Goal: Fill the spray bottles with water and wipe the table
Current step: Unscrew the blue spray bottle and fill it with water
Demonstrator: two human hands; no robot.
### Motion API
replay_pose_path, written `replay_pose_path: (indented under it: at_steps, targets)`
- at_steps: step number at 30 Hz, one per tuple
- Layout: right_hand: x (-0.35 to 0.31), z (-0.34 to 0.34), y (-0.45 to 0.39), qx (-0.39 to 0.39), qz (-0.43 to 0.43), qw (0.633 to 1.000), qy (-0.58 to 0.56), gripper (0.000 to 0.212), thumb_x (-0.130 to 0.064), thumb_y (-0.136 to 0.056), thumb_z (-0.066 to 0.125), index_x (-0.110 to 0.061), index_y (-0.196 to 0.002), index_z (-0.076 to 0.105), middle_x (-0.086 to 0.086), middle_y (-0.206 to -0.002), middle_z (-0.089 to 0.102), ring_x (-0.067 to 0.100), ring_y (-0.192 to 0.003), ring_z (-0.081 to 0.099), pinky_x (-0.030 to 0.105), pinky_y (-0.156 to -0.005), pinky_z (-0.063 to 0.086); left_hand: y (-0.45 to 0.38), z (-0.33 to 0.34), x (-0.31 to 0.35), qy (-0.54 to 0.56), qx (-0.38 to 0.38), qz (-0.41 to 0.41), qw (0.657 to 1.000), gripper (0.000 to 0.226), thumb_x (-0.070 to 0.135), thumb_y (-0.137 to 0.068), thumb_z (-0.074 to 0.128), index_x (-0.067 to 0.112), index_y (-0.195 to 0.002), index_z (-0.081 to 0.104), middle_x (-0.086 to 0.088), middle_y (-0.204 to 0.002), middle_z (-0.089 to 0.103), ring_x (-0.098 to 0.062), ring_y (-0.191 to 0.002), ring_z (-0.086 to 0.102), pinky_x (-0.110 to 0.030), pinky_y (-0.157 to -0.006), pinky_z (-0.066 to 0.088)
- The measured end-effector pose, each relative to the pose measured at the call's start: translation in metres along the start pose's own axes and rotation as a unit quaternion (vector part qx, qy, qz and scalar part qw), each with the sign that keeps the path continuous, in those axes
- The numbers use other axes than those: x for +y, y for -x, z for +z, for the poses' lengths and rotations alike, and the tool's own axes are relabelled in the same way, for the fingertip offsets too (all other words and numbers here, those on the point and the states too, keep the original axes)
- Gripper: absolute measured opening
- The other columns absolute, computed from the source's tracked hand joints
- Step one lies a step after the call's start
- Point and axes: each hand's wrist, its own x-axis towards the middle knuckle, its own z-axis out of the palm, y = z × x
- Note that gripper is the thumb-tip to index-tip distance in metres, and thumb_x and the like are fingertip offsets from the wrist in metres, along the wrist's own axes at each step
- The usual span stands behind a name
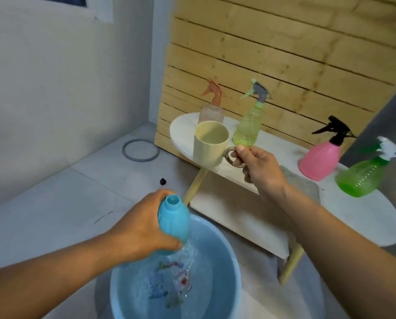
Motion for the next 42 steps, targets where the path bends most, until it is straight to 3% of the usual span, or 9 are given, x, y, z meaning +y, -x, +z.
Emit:
replay_pose_path:
  at_steps: [6, 10, 13, 15, 19, 24, 30, 36, 42]
  targets:
    - [-0.033, 0.013, -0.063, -0.042, 0.004, 0.998, 0.051, 0.03, -0.03, -0.107, 0.048, -0.013, -0.088, 0.064, 0.005, -0.077, 0.072, 0.013, -0.051, 0.039, 0.023, -0.044, 0.03, -0.004, 0.002, -0.002, -0.003, 0.009, -0.004, 1.0, 0.079, 0.033, -0.051, 0.096, 0.046, -0.113, 0.051, 0.018, -0.107, 0.059, 0.017, -0.096, 0.053, -0.006, -0.066, 0.047]
    - [-0.022, 0.033, -0.086, -0.033, 0.032, 0.993, 0.106, 0.029, -0.028, -0.107, 0.048, -0.009, -0.091, 0.063, 0.008, -0.082, 0.074, 0.013, -0.052, 0.044, 0.016, -0.038, 0.034, -0.008, 0.001, -0.003, -0.001, 0.016, -0.005, 1.0, 0.081, 0.036, -0.049, 0.096, 0.051, -0.113, 0.049, 0.025, -0.107, 0.058, 0.019, -0.098, 0.051, -0.004, -0.068, 0.046]
    - [-0.009, 0.046, -0.095, -0.03, 0.034, 0.991, 0.125, 0.029, -0.028, -0.106, 0.049, -0.009, -0.089, 0.062, 0.004, -0.077, 0.073, 0.014, -0.053, 0.046, 0.022, -0.048, 0.04, -0.01, 0.001, -0.001, 0.005, 0.014, 0.001, 1.0, 0.086, 0.037, -0.048, 0.096, 0.063, -0.111, 0.042, 0.042, -0.109, 0.049, 0.021, -0.1, 0.049, -0.003, -0.066, 0.046]
    - [0.0, 0.05, -0.098, -0.029, 0.039, 0.99, 0.129, 0.029, -0.029, -0.106, 0.05, -0.014, -0.085, 0.062, 0.003, -0.076, 0.072, 0.013, -0.053, 0.046, 0.027, -0.055, 0.042, -0.011, 0.001, 0.0, 0.008, 0.011, 0.003, 1.0, 0.089, 0.038, -0.047, 0.096, 0.066, -0.11, 0.04, 0.044, -0.11, 0.047, 0.022, -0.101, 0.048, -0.002, -0.064, 0.046]
    - [0.01, 0.05, -0.099, -0.026, 0.048, 0.991, 0.123, 0.029, -0.031, -0.106, 0.049, -0.026, -0.08, 0.06, 0.003, -0.081, 0.075, 0.008, -0.048, 0.045, 0.024, -0.052, 0.041, -0.012, 0.001, 0.0, 0.007, 0.001, 0.004, 1.0, 0.089, 0.041, -0.047, 0.096, 0.069, -0.109, 0.039, 0.043, -0.11, 0.047, 0.022, -0.103, 0.048, -0.004, -0.066, 0.049]
    - [0.017, 0.045, -0.099, -0.03, 0.053, 0.988, 0.142, 0.03, -0.03, -0.104, 0.053, -0.007, -0.091, 0.066, 0.006, -0.085, 0.074, 0.015, -0.056, 0.044, 0.032, -0.064, 0.041, -0.012, 0.004, 0.0, 0.004, -0.008, 0.007, 1.0, 0.089, 0.04, -0.047, 0.096, 0.068, -0.109, 0.038, 0.042, -0.109, 0.047, 0.02, -0.103, 0.049, -0.007, -0.067, 0.051]
    - [0.018, 0.045, -0.1, -0.029, 0.048, 0.986, 0.158, 0.029, -0.031, -0.104, 0.055, -0.009, -0.087, 0.065, 0.001, -0.077, 0.07, 0.016, -0.057, 0.046, 0.033, -0.067, 0.041, -0.014, 0.008, 0.001, 0.007, -0.011, -0.001, 1.0, 0.089, 0.043, -0.046, 0.096, 0.067, -0.11, 0.039, 0.027, -0.11, 0.055, 0.019, -0.102, 0.051, -0.01, -0.067, 0.053]
    - [0.019, 0.043, -0.1, -0.021, 0.046, 0.984, 0.169, 0.03, -0.032, -0.103, 0.055, -0.011, -0.084, 0.065, 0.002, -0.079, 0.07, 0.017, -0.058, 0.047, 0.034, -0.069, 0.042, -0.015, 0.009, -0.001, 0.012, -0.012, -0.002, 1.0, 0.09, 0.041, -0.047, 0.097, 0.068, -0.11, 0.038, 0.025, -0.112, 0.055, 0.019, -0.102, 0.05, -0.009, -0.067, 0.053]
    - [0.02, 0.04, -0.1, -0.02, 0.044, 0.983, 0.175, 0.032, -0.035, -0.102, 0.057, -0.007, -0.095, 0.07, 0.003, -0.083, 0.073, 0.017, -0.056, 0.047, 0.034, -0.065, 0.043, -0.014, 0.009, -0.002, 0.022, -0.016, -0.002, 1.0, 0.089, 0.039, -0.048, 0.097, 0.071, -0.107, 0.039, 0.028, -0.11, 0.054, 0.017, -0.104, 0.051, -0.009, -0.068, 0.053]
